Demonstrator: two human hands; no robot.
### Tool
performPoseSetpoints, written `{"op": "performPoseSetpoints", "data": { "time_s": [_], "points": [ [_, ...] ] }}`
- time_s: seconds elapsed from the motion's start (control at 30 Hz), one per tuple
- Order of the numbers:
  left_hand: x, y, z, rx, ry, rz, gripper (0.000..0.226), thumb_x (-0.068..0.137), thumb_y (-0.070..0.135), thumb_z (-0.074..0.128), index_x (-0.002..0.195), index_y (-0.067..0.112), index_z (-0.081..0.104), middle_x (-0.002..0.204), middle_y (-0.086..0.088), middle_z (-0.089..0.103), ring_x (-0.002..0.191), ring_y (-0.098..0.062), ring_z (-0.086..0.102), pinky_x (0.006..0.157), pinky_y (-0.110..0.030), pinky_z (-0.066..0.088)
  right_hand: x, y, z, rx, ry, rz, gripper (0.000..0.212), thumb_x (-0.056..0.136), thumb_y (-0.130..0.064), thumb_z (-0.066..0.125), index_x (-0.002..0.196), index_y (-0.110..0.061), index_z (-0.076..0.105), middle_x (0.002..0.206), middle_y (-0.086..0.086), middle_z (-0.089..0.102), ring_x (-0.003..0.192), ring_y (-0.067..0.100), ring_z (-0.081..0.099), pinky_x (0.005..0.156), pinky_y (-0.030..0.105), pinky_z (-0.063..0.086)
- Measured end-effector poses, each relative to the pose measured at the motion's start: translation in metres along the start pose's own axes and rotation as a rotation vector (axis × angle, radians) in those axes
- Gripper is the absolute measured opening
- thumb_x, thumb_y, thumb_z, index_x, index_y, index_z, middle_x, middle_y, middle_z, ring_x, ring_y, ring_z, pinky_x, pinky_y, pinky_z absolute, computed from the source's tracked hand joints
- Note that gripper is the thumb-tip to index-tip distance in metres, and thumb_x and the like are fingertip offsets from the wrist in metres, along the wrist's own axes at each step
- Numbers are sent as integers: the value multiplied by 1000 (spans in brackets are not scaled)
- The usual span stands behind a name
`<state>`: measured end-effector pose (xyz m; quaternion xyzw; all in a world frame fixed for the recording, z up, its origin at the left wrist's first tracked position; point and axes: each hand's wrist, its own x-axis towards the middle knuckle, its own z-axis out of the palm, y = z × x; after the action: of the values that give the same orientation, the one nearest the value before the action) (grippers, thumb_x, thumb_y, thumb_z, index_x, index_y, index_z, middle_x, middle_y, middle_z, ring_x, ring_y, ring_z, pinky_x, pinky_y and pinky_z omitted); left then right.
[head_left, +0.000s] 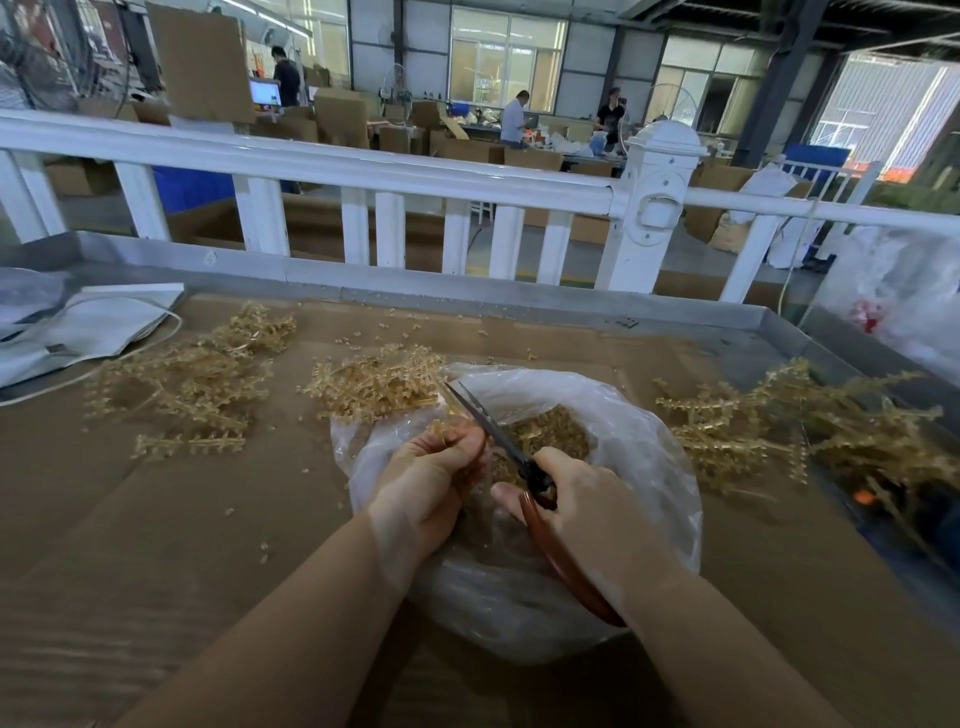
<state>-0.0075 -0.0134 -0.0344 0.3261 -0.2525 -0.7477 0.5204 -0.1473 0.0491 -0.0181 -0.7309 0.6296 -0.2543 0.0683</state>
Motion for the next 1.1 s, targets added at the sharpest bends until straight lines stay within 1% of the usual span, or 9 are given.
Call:
{"op": "performPoseSetpoints", "data": {
  "time_s": [0.07, 0.17, 0.3, 0.4, 0.6, 0.77, 0.93, 1.03, 1.1],
  "points": [
    [0, 0, -1, -6, -9, -3, 19, 80, -5, 58, 64, 6, 59, 61, -8, 63, 52, -13, 62, 53, -25, 54, 1, 2, 0, -11, -3, -5, 31, 89, -58, 50, 79, -29, 44, 62, -14, 46, 58, 2, 47, 52, 12, 35],
    [1, -1, -2, 35, -4, 14, 15, 78, -5, 60, 69, 6, 57, 65, -8, 60, 53, -13, 60, 60, -24, 52, 1, 6, -1, -2, 6, -2, 34, 88, -59, 51, 79, -27, 49, 62, -12, 49, 60, 4, 51, 55, 15, 36],
    [3, -4, -3, 55, 4, 37, 13, 76, -5, 61, 70, 6, 58, 65, -7, 61, 53, -11, 59, 56, -21, 52, -1, 5, -3, 1, -7, 5, 31, 88, -59, 51, 75, -31, 46, 60, -12, 48, 56, 0, 49, 51, 13, 35],
    [-1, -3, -2, -2, -45, 27, 8, 70, -2, 63, 73, 5, 61, 66, -9, 65, 56, -14, 64, 55, -22, 55, -2, 3, -5, 103, 34, 38, 32, 86, -58, 54, 70, -32, 46, 58, -13, 49, 57, -2, 52, 56, 10, 38],
    [-6, -1, -4, -31, -72, 49, 32, 83, -22, 39, 92, 0, 60, 77, -11, 61, 69, -17, 64, 69, -26, 55, -1, 1, -10, 266, 160, 132, 22, 84, -40, 68, 73, -25, 57, 64, -8, 57, 63, 1, 55, 59, 9, 40],
    [-10, 6, 7, -24, -68, 93, 27, 84, -19, 45, 90, 1, 63, 77, -10, 68, 67, -15, 69, 60, -21, 57, 3, -1, -13, 361, 192, 159, 8, 85, -23, 71, 85, -21, 63, 75, -5, 65, 72, 5, 62, 66, 13, 48],
    [-14, 6, 13, 12, -133, 76, 24, 86, -15, 47, 95, 1, 63, 81, -10, 70, 71, -14, 70, 63, -22, 58, 8, -8, -14, 575, 224, 223, 16, 78, -27, 76, 76, -29, 60, 73, -2, 69, 67, 7, 65, 64, 22, 54],
    [-13, 7, 12, 10, -172, 35, 22, 89, -11, 46, 98, 0, 62, 80, -12, 70, 71, -17, 69, 68, -26, 59, 12, -9, -14, 618, 243, 266, 22, 76, -13, 77, 75, -28, 60, 73, 0, 70, 69, 13, 67, 66, 30, 56],
    [-12, 10, 9, 37, -201, 8, 22, 89, -10, 47, 103, -2, 62, 84, -13, 71, 74, -19, 70, 68, -27, 59, 14, -9, -16, 626, 286, 279, 29, 79, -4, 72, 78, -30, 59, 80, 0, 70, 73, 12, 67, 69, 27, 56]
  ]
}}
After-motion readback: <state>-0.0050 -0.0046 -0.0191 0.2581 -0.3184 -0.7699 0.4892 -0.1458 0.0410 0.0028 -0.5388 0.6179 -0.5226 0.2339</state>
